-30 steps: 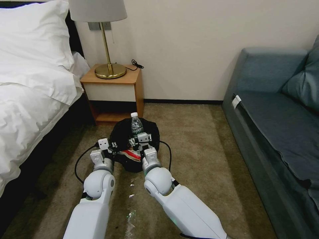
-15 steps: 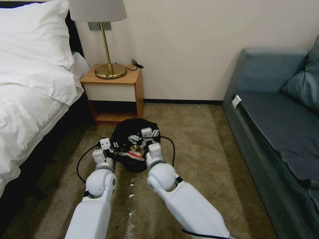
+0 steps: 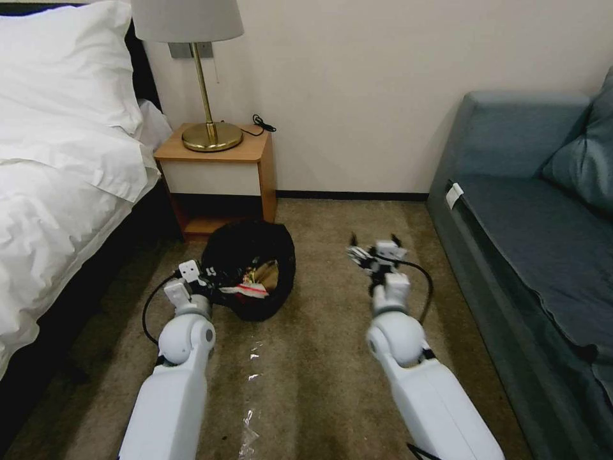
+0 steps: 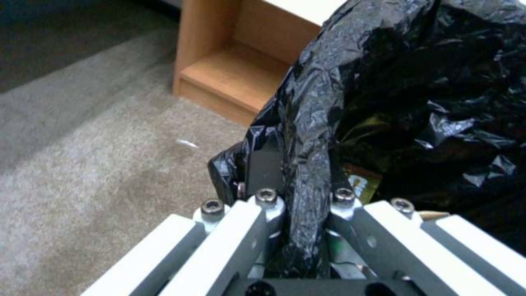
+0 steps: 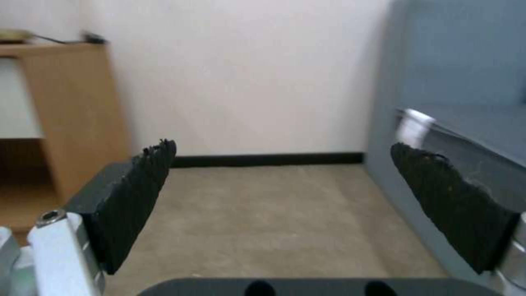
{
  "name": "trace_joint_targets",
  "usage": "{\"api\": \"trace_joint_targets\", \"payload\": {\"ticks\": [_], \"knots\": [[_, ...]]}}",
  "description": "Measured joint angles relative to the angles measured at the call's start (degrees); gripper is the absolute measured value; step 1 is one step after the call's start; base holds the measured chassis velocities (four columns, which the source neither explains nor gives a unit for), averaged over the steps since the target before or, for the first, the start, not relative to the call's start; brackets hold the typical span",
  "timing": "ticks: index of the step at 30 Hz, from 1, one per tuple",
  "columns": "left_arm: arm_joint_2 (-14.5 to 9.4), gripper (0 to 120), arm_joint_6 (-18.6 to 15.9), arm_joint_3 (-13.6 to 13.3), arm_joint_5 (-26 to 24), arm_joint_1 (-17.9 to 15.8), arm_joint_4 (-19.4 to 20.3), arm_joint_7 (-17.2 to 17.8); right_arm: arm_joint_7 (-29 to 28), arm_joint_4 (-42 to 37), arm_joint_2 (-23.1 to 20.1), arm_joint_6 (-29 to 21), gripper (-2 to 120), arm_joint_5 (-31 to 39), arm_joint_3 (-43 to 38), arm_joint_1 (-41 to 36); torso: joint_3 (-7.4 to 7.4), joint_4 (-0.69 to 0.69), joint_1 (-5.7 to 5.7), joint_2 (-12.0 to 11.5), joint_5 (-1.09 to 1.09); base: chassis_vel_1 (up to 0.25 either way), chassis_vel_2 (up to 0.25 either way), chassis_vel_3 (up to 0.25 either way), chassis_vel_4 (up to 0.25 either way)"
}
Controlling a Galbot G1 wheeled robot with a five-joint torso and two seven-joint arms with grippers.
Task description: Pick up the trash bin, then pick up the garbage on the floor and place it into the trash bin.
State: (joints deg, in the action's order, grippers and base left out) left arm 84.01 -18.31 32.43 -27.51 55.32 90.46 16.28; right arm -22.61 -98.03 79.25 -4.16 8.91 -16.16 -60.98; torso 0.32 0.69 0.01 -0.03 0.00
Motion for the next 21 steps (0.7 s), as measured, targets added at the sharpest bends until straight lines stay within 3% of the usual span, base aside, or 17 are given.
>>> {"api": "trace_joint_targets", "payload": {"ticks": [2,7,14,15,21], "knots": [[0.09,2,-0.01,0.24,-0.48,-0.59,-0.66,0.33,-0.05,-0.24,0.09,0.23,100,-0.02,-0.79,-0.65,0.00,0.00,0.00,0.00,0.00,0.000,0.000,0.000,0.000],[0.94,2,-0.33,1.52,-3.13,-5.07,-7.07,0.77,-0.55,-2.77,0.14,1.69,100,-0.16,-4.78,-7.47,0.00,0.03,0.00,0.00,-0.01,0.000,0.000,0.000,0.000],[1.13,2,-0.20,6.33,-3.75,-6.05,-10.31,0.55,-0.24,-1.71,-0.48,3.35,100,-0.53,-4.11,-8.75,0.00,0.00,0.00,0.00,-0.01,0.000,0.000,0.000,0.000],[1.04,2,-0.15,7.67,-3.77,-6.49,-11.53,0.60,-0.09,-1.31,-0.89,4.04,100,-0.50,-4.22,-9.20,0.00,-0.09,0.00,0.00,0.00,0.000,0.000,0.000,0.000],[1.24,2,0.00,8.38,-5.55,-9.05,-16.11,0.15,-0.07,-1.02,-1.40,5.91,100,-0.50,-6.11,-12.00,-0.01,0.03,0.00,0.01,-0.02,0.000,0.000,0.000,0.000]]}}
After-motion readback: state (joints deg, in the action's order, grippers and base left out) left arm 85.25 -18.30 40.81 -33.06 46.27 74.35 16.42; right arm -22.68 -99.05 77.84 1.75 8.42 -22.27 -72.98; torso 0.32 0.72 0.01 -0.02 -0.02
